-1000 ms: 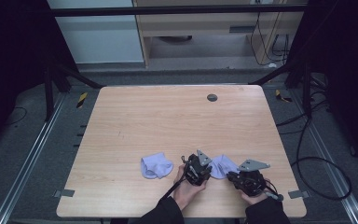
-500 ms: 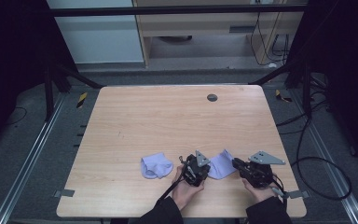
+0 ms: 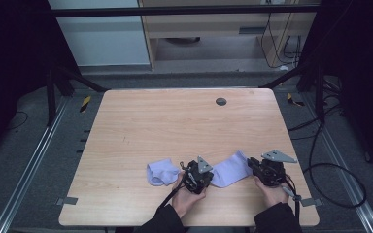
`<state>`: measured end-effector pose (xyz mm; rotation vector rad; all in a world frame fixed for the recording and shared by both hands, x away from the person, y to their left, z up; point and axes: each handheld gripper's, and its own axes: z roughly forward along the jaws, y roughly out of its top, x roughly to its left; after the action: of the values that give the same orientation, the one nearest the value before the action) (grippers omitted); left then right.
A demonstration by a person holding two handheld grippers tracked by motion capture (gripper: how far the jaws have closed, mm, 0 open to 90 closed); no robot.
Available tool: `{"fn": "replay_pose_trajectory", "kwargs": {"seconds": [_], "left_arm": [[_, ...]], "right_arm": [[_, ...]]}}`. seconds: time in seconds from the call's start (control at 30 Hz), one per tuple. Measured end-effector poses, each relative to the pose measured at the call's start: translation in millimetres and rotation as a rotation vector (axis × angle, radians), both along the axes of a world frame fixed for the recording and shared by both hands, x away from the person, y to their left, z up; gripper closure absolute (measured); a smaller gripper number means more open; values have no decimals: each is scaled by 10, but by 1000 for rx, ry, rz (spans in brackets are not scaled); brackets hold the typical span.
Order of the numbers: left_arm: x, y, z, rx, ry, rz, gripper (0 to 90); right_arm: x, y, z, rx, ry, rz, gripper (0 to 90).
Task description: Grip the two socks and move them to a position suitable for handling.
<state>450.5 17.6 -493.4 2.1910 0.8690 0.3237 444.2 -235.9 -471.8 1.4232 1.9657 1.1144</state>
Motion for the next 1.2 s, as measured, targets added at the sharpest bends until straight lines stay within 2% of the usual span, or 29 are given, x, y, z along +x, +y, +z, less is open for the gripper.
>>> {"fn": "replay_pose_trajectory", "kwargs": {"seconds": [0.1, 0.13, 0.33, 0.53, 0.63, 0.67, 0.7, 0.8, 0.83, 1.0, 1.2], "left_arm": [[13, 14, 2, 2, 1, 5, 889], [17, 14, -2, 0, 0, 9, 889], [46, 0, -29, -2, -1, 23, 889], [67, -26, -20, -4, -7, 38, 889], [74, -38, -24, -9, -13, 51, 880], [77, -36, -24, -13, -13, 56, 801], [81, -32, -22, -17, -15, 63, 801], [84, 22, 23, -44, -19, 78, 714], [82, 39, 40, -47, -22, 78, 679], [45, 176, 174, -65, -49, 86, 599], [35, 467, 380, -94, -56, 95, 538]], "right_arm": [[27, -25, -22, -22, 16, -22, 816], [29, -32, -34, -40, 34, -36, 810], [24, -52, -65, -89, 68, -51, 804], [-11, -87, -81, -104, 102, -61, 793], [-29, -105, -109, -114, 116, -69, 749], [-39, -114, -121, -134, 99, -69, 691], [-39, -114, -121, -134, 99, -69, 691], [-58, -118, -113, -138, 67, -74, 633], [-68, -120, -97, -130, 40, -66, 610], [-82, -112, -47, -106, -22, -40, 560], [-104, -46, 53, -61, -77, 0, 499]]}}
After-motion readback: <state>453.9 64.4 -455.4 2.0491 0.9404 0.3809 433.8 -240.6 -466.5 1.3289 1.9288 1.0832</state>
